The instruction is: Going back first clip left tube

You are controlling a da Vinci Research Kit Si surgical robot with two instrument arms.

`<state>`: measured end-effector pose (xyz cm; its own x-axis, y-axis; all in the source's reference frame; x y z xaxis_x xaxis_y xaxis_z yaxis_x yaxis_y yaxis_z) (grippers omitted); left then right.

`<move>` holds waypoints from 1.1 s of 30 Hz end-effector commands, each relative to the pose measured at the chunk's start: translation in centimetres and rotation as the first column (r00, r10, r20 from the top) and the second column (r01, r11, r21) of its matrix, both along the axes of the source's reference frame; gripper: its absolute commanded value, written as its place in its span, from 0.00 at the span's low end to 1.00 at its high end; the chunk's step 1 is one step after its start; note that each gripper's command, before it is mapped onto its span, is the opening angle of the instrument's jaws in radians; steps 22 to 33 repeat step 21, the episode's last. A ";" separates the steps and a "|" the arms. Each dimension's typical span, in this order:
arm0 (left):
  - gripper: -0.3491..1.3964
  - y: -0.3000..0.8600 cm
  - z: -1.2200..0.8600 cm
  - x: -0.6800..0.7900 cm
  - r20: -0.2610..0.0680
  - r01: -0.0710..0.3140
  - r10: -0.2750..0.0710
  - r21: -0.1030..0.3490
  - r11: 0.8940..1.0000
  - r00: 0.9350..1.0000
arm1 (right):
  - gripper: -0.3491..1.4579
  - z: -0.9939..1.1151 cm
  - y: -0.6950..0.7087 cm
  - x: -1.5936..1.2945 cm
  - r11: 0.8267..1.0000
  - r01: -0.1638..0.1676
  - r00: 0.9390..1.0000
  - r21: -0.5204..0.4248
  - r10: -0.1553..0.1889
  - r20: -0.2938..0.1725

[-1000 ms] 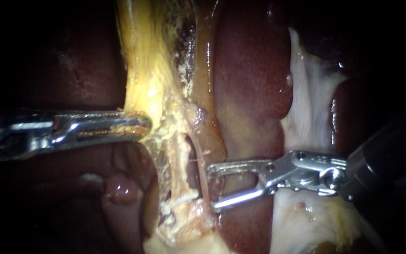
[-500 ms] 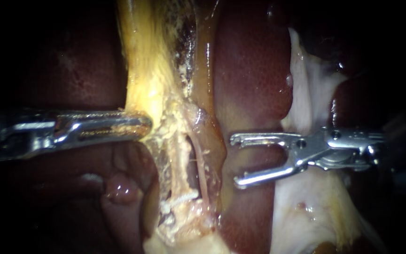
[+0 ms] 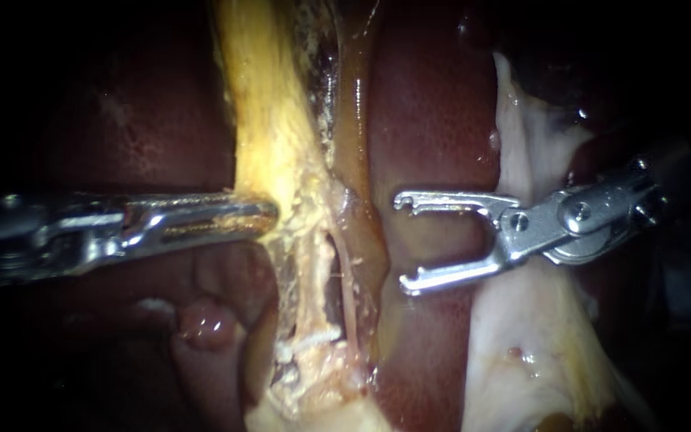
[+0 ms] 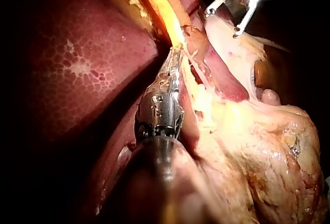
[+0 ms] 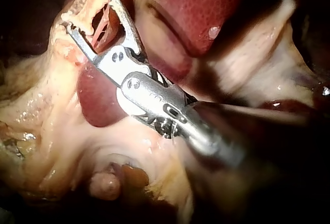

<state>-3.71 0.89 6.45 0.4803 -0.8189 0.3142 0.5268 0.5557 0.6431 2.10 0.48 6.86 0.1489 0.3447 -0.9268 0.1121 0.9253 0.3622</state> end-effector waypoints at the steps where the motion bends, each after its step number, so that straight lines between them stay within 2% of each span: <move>1: 0.00 0.00 0.06 -0.02 0.000 -0.001 0.001 0.003 1.000 1.000 | 0.52 0.00 0.00 -0.01 1.000 0.001 1.000 0.000 -0.001 0.000; 8: 0.00 0.07 0.22 -0.05 0.000 0.000 0.000 0.004 1.000 1.000 | 0.52 -0.01 0.00 -0.04 1.000 0.002 1.000 0.001 -0.002 -0.001; 33: 0.00 0.07 0.22 -0.05 -0.003 0.003 -0.003 0.009 1.000 1.000 | 0.52 -0.03 0.01 -0.04 1.000 0.002 1.000 0.002 -0.002 -0.002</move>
